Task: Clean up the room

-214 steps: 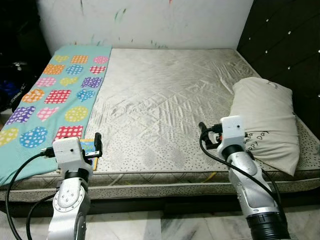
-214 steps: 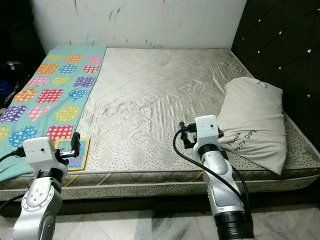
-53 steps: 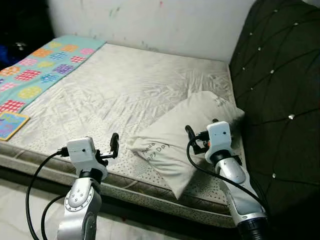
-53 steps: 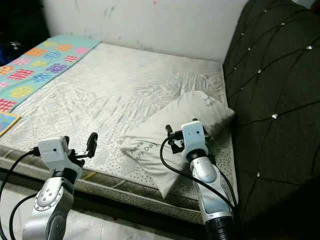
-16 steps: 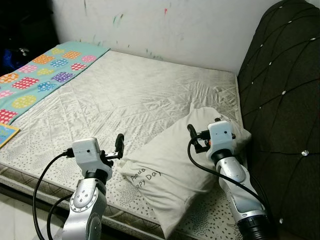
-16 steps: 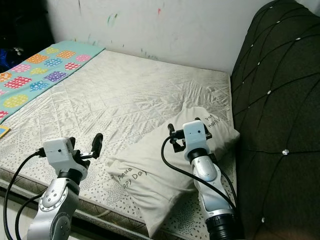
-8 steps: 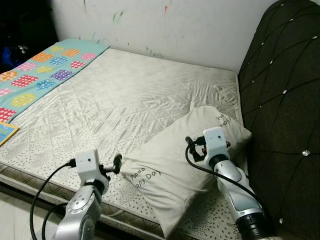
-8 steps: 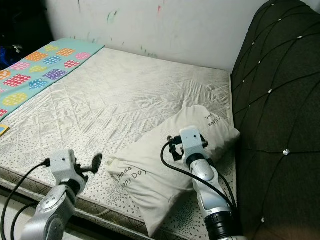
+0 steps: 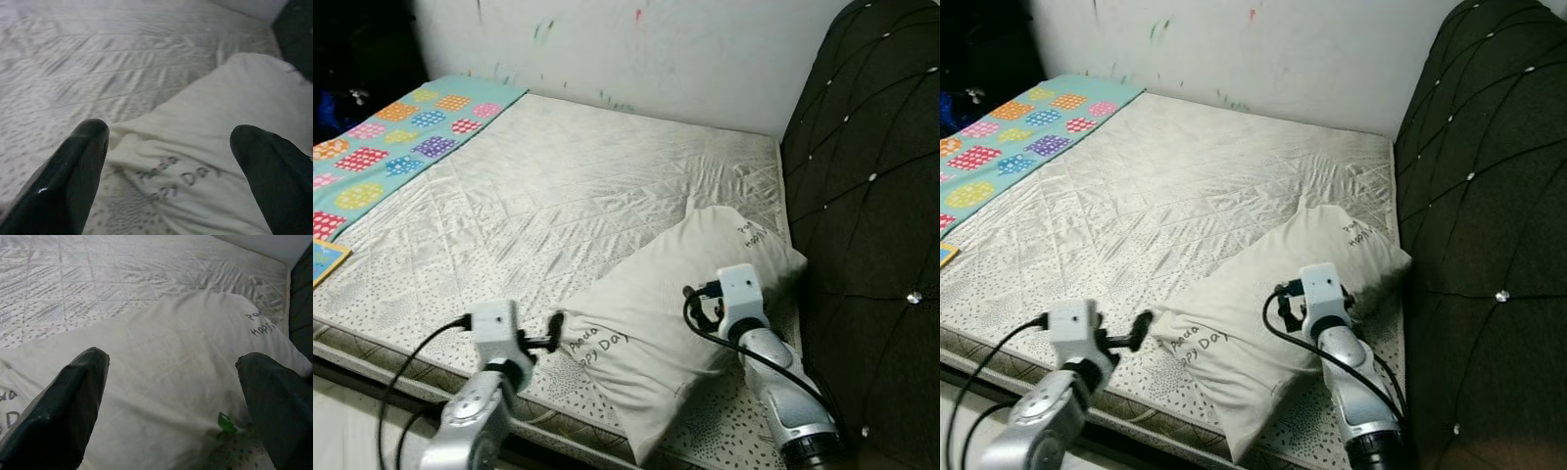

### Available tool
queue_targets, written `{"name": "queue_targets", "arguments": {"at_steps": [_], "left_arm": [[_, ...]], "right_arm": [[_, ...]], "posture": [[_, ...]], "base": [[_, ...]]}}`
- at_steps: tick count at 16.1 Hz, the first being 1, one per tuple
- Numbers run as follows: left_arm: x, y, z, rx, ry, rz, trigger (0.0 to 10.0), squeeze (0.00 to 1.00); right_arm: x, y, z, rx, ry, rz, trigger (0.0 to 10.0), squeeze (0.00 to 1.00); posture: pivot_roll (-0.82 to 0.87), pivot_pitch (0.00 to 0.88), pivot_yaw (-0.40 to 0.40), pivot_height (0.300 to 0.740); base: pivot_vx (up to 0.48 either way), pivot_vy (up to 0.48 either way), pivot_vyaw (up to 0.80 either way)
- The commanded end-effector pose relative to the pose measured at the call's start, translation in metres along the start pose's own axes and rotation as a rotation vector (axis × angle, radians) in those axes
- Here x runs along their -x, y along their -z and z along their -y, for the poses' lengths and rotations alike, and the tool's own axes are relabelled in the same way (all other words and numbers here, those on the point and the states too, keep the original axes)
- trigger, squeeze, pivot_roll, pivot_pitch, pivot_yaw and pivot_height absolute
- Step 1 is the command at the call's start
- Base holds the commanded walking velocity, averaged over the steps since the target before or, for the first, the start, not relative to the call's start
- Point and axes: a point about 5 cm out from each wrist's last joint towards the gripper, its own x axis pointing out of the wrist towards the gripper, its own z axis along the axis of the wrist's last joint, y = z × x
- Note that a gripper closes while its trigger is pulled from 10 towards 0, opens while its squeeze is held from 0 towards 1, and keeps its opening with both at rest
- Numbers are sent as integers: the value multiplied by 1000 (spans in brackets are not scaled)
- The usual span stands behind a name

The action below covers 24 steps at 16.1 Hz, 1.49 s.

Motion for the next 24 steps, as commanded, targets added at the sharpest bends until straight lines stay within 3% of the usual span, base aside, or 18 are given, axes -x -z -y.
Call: {"name": "queue_targets", "arguments": {"at_steps": [1,7,10,12,15,18,19,20,21,22,24], "left_arm": [[1,-6,7,1,49,42,10000,0],[8,-2,8,-56,115,48,10000,0],[4,-14,-3,-109,77,91,10000,0],[1,-21,-11,-137,67,120,10000,0],[1,-20,-4,-91,65,132,10000,0],[3,-13,9,-67,55,146,10000,0],[5,-11,12,-56,57,147,10000,0],[3,-7,21,-50,80,130,10000,0],[1,-7,22,-49,88,129,10000,0],[-4,-5,23,-40,120,113,10000,0],[-13,-3,24,-40,146,95,10000,0]], "right_arm": [[2,-5,4,-7,6,17,10000,0],[5,-6,9,-22,69,32,10000,0],[6,-4,8,1,111,1,10000,0],[-2,-9,-10,15,49,-7,10000,0],[-8,-3,-13,-6,34,-19,10000,0],[-9,-11,2,25,11,6,10000,0],[-9,-9,10,11,45,-4,10000,0],[-9,-9,29,-21,113,-9,10000,0],[-8,-9,33,-21,130,-7,10000,0],[0,-13,43,-21,184,18,10000,0],[10,-18,48,29,192,55,10000,0]], "posture": [[-83,0,-30,740],[-83,0,-34,740],[-87,0,-103,740],[-64,0,-108,740],[-26,0,-128,740],[-2,0,-152,740],[-6,0,-144,740],[-40,0,-116,740],[-56,0,-108,740],[-124,0,-82,740],[-163,0,-72,740]], "base": [[0,0,0],[0,0,0],[0,0,0],[0,0,0],[0,0,0],[0,0,0],[0,0,0],[0,0,0],[0,0,0],[0,0,0],[0,0,0]]}}
